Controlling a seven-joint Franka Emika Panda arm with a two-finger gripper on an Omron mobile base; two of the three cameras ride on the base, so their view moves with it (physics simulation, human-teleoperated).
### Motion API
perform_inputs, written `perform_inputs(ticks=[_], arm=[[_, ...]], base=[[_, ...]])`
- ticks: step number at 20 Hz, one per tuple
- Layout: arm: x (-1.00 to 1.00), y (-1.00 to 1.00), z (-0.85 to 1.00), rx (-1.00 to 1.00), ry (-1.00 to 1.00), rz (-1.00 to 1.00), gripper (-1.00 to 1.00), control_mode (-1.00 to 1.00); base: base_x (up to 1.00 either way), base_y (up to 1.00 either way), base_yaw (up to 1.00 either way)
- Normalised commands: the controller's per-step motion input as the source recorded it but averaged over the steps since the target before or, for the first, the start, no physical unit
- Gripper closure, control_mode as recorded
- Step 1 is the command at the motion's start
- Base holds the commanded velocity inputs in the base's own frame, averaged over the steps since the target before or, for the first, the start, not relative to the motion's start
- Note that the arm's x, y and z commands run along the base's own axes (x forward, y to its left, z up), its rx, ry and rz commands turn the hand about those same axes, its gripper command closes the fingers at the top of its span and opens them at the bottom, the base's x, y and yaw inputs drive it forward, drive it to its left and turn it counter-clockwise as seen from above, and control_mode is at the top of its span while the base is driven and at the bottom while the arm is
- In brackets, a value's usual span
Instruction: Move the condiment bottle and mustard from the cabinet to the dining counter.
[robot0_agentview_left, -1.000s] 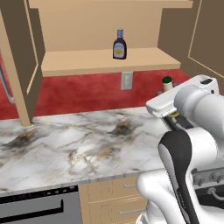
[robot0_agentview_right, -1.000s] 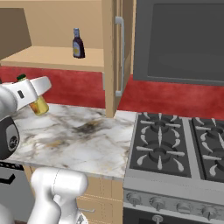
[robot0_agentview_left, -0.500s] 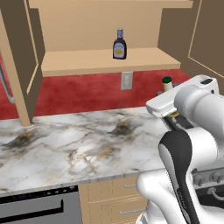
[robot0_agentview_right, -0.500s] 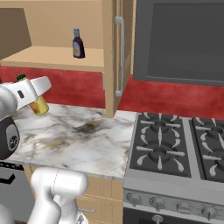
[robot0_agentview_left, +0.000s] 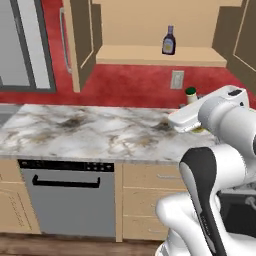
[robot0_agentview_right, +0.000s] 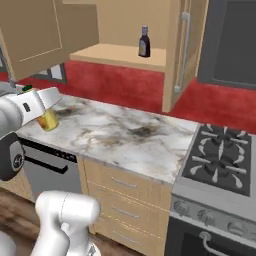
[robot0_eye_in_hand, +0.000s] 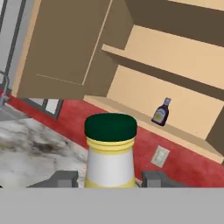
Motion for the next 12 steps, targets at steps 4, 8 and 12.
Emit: perform_inputs(ticks=[4, 8, 12], arm=[[0.00, 0.00, 0.00, 0.00, 0.00, 0.00, 1.00, 1.00], [0.00, 0.00, 0.00, 0.00, 0.00, 0.00, 1.00, 1.00], [0.00, 0.00, 0.00, 0.00, 0.00, 0.00, 1.00, 1.00]], base=[[-0.52, 0.42, 0.80], [-0.29, 0.59, 0.91], [-0.19, 0.23, 1.00]])
